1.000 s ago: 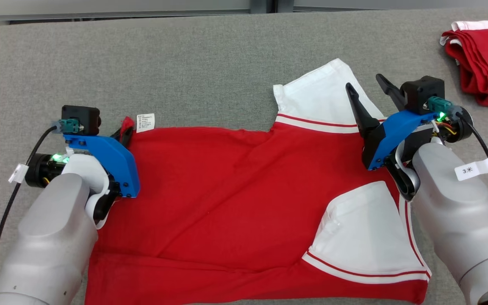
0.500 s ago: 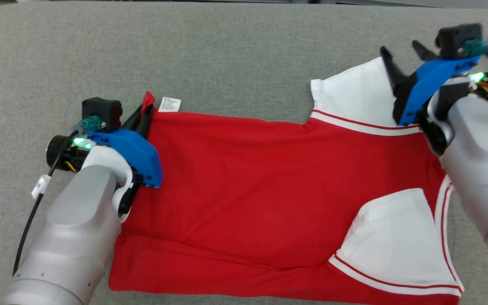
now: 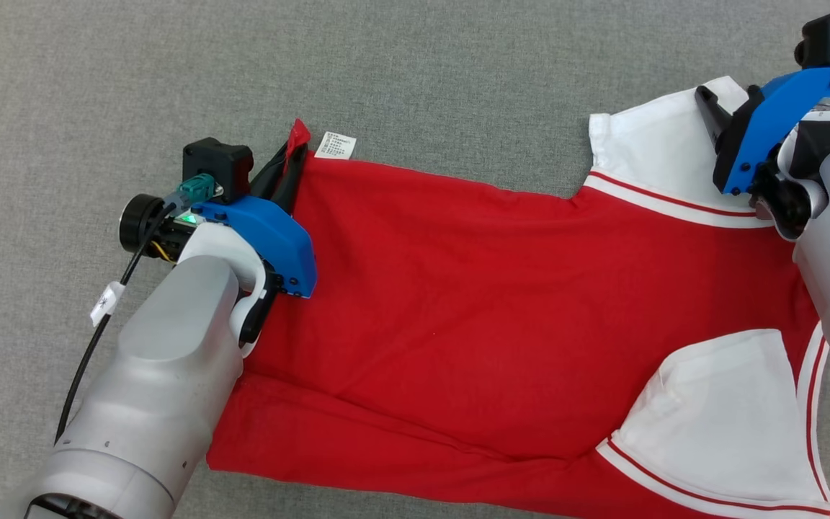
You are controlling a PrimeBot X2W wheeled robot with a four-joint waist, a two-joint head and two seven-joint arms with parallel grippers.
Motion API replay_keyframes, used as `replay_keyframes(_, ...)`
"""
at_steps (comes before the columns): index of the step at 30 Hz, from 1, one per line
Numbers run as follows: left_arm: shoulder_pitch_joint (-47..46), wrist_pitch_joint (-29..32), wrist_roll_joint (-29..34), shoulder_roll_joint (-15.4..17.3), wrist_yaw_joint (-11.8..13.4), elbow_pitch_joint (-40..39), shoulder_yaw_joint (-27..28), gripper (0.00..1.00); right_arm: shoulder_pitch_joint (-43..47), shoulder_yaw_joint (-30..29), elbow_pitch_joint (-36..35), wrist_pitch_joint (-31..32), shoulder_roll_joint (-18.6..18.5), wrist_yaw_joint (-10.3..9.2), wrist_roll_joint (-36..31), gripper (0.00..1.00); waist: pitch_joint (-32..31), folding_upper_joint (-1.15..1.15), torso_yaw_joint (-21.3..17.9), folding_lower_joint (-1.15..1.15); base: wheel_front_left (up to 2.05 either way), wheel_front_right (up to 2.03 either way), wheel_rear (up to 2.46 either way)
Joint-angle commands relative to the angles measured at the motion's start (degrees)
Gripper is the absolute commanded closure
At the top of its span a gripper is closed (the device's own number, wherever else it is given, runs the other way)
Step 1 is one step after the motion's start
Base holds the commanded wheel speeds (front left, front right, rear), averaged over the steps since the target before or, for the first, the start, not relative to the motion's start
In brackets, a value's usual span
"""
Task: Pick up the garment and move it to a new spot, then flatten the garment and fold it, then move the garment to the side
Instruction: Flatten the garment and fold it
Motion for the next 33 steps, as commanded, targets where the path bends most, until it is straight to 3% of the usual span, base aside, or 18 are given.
replay_keyframes(1,-1.0,-0.4,-0.3,0.1,0.0,0.3,-0.2,1.00,0.3,0.4,0.6,1.4,0.9,0.03,0.1,1.00,0.0,-0.01,-0.1,0.00,0.00,0.00,0.00)
replay_keyframes(7,-1.0,-1.4,-1.0,0.5,0.0,1.4,-0.3,1.00,-0.5,0.6,-0.8,-5.2,0.4,0.02,0.2,1.00,-1.3,-0.01,-1.3,0.00,0.00,0.00,0.00)
replay_keyframes(14,1.6,-2.2,-2.0,1.0,0.0,2.7,0.7,1.00,5.0,1.4,-4.3,-13.7,0.8,0.02,3.0,1.00,-5.5,-0.01,-3.2,0.00,0.00,0.00,0.00)
replay_keyframes(25,8.6,-2.6,-2.5,3.1,1.8,-1.7,4.9,1.00,22.2,9.0,-22.8,-21.0,-2.9,0.02,11.5,1.00,-10.3,-0.01,-6.8,0.00,0.00,0.00,0.00)
replay_keyframes(33,17.3,-2.6,-0.7,4.8,4.5,-9.9,9.1,1.00,37.6,6.4,-38.6,-21.7,-6.6,0.03,11.9,1.00,-13.2,-0.01,-6.8,0.00,0.00,0.00,0.00)
